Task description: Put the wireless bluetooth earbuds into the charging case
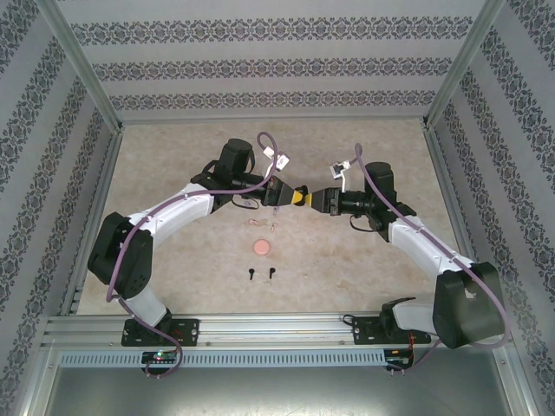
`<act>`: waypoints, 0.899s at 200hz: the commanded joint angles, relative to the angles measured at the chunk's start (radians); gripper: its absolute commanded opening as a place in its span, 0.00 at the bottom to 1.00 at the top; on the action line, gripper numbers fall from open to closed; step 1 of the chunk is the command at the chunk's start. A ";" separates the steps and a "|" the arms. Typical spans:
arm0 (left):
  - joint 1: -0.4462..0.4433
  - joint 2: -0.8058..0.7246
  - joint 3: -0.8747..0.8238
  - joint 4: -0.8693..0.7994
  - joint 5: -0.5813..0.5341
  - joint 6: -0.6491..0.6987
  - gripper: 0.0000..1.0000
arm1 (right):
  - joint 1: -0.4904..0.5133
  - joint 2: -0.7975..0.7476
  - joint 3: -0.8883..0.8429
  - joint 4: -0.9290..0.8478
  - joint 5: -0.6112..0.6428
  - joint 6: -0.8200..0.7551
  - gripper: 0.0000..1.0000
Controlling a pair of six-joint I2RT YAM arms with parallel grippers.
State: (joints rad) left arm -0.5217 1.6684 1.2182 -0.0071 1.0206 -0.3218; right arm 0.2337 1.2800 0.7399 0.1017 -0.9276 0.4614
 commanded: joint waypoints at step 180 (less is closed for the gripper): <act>0.023 -0.052 0.052 -0.055 -0.166 0.068 0.67 | 0.051 0.047 0.123 -0.150 0.135 -0.093 0.00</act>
State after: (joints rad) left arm -0.5213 1.6650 1.2182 0.0113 0.9306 -0.3260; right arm 0.2794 1.3125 0.8040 0.0483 -0.8337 0.4599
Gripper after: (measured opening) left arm 0.608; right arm 0.056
